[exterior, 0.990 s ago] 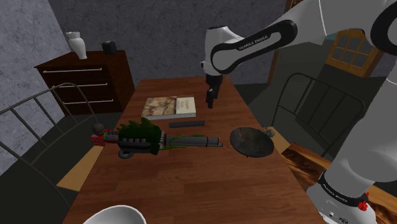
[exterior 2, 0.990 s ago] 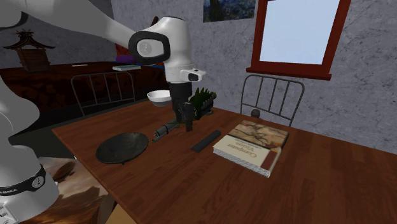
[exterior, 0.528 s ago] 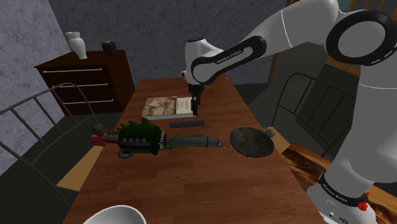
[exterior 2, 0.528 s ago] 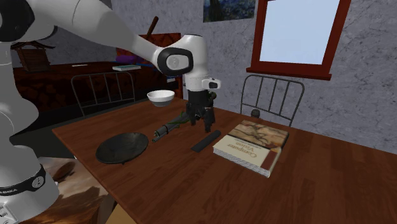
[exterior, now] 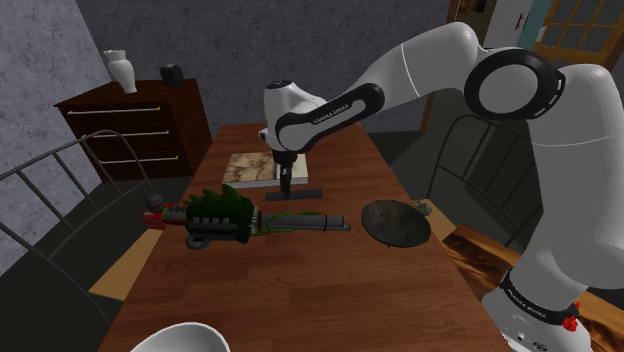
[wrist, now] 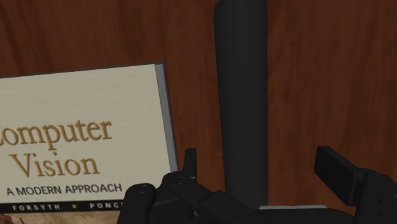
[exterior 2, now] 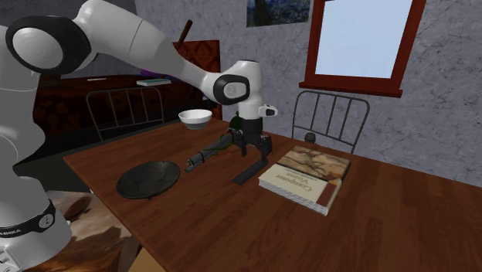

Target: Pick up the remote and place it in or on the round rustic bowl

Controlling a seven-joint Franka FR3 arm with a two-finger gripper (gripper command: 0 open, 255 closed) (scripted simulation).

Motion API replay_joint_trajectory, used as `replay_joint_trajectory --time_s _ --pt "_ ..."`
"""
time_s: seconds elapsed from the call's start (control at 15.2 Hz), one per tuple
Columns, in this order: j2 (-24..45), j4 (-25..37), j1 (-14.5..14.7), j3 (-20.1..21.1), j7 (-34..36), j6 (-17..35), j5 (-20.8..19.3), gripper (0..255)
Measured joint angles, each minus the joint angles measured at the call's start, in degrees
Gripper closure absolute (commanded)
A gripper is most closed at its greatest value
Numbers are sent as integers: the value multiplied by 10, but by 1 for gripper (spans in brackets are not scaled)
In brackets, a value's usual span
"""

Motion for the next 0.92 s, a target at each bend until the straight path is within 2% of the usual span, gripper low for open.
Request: replay_joint_trajectory --time_s 0.4,0.79,0.86,0.92 --pt "23 -10 1 -3 3 32 -7 0" --pt "26 -11 2 -4 4 36 -8 0" --pt "26 -11 2 -4 4 36 -8 255" --pt "26 -11 2 -4 4 36 -8 255"
